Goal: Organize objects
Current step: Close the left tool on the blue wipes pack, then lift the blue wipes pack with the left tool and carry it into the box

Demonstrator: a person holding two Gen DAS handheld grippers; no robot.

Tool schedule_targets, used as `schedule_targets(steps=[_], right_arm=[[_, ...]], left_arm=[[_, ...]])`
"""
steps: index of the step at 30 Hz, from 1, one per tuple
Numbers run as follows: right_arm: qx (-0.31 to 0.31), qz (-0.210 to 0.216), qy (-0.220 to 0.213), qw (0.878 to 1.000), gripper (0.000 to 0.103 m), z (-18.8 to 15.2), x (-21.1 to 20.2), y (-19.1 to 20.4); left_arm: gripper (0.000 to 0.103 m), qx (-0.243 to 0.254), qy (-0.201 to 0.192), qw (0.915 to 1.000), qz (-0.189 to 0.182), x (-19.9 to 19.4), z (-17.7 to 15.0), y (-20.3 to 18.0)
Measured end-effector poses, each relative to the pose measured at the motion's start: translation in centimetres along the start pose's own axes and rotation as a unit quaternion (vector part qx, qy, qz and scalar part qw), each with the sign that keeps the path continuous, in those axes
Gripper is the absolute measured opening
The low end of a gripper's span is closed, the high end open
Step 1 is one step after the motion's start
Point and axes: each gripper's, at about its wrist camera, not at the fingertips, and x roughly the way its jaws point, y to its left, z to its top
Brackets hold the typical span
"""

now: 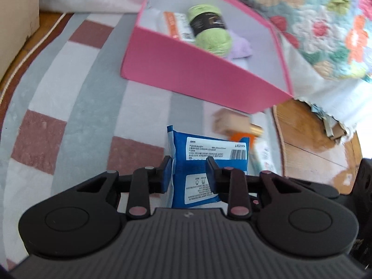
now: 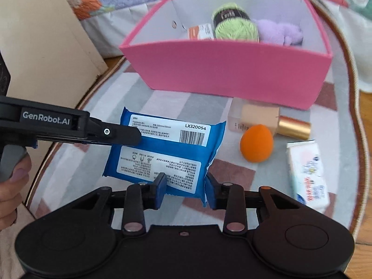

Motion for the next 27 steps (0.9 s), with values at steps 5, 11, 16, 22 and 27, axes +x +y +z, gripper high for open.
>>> schedule_targets(steps=[5,11,16,22,27], right_arm=[[-0.038,-0.015,-0.028,0.999,0.041,0.2,-4.0,1.2],[-0.062,-0.026,-0.079,0.995,0.041,2.4,-8.5,1.4],[-0.072,-0.035,-0.119,0.990,0.041,4.4,-11.4,1.4],[-0.088,-0.057,-0.143,0.984,0.041,7.2,-12.7,0.6],[-0.096,-0.074,-0.155,0.980,0.040,9.6,-12.3,-0.5]], left_arm=[[0.030,0.046,-0.021,0.9987,0.000,-3.9,-0.2,-3.0],[0.030,0.072,-0.064,0.9953,-0.012,-7.6,1.6,-5.8],[0.030,0.091,-0.093,0.9913,-0.018,-9.6,3.5,-8.3],[0.030,0.096,-0.109,0.9894,-0.014,-9.3,6.5,-10.7],[0.030,0.077,-0.102,0.9917,-0.012,-7.4,9.0,-11.4]])
